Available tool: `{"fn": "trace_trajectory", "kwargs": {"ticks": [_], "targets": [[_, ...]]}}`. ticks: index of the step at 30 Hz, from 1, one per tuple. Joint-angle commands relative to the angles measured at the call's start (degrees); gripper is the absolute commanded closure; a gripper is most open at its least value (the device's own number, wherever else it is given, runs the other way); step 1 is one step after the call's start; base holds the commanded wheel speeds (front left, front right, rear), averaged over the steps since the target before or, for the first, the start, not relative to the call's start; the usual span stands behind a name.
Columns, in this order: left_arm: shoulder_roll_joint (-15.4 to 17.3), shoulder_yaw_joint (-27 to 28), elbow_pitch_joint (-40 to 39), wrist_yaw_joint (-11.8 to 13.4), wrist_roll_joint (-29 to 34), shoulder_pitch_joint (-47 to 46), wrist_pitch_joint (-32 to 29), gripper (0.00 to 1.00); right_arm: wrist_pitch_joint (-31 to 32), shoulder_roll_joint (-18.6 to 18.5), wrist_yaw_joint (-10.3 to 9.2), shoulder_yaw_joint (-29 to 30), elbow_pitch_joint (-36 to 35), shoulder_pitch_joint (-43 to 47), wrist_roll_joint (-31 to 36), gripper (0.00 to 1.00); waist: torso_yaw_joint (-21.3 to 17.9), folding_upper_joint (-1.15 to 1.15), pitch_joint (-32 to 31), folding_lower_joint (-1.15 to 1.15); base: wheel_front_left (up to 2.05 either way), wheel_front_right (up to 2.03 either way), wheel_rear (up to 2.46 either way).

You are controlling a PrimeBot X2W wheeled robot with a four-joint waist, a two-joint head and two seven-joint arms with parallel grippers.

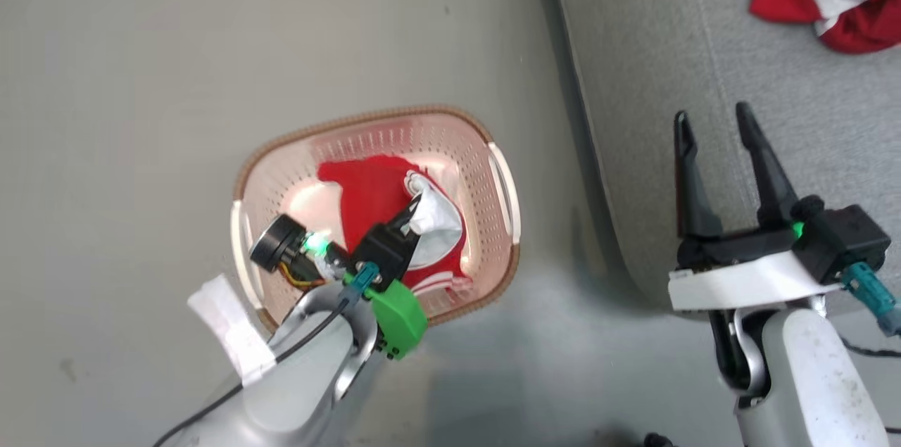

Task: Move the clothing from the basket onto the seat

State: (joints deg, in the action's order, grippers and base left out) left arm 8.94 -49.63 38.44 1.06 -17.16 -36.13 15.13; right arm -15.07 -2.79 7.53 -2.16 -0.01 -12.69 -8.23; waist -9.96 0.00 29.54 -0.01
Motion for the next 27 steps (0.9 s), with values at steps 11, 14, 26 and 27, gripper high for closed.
{"fn": "trace_trajectory", "kwargs": {"ticks": [11,14,26,27], "targets": [[0.5,10.6,-11.3,1.7,1.6,12.5,0.0,1.0,-0.2,-0.2,-0.07,-2.3,4.5,7.7,-1.9,0.0,1.6,0.0,-24.2,0.01,0.0,0.0,0.0],[0.1,12.5,-13.8,1.5,2.3,14.0,0.0,1.0,-0.2,-0.2,-0.07,-2.6,5.0,9.2,-2.3,0.0,1.6,0.0,-26.2,0.01,0.0,0.0,0.0],[-1.5,18.5,-24.8,0.5,5.8,14.6,0.0,1.0,-0.2,-0.2,-0.07,-4.8,6.1,10.8,-3.4,0.0,1.3,0.0,-28.9,0.01,0.0,0.0,0.0],[-1.8,18.9,-25.8,0.4,5.9,14.8,0.0,1.0,-0.2,-0.2,-0.07,-4.9,6.1,11.1,-3.3,0.0,1.3,0.0,-29.1,0.01,0.0,0.0,0.0]]}}
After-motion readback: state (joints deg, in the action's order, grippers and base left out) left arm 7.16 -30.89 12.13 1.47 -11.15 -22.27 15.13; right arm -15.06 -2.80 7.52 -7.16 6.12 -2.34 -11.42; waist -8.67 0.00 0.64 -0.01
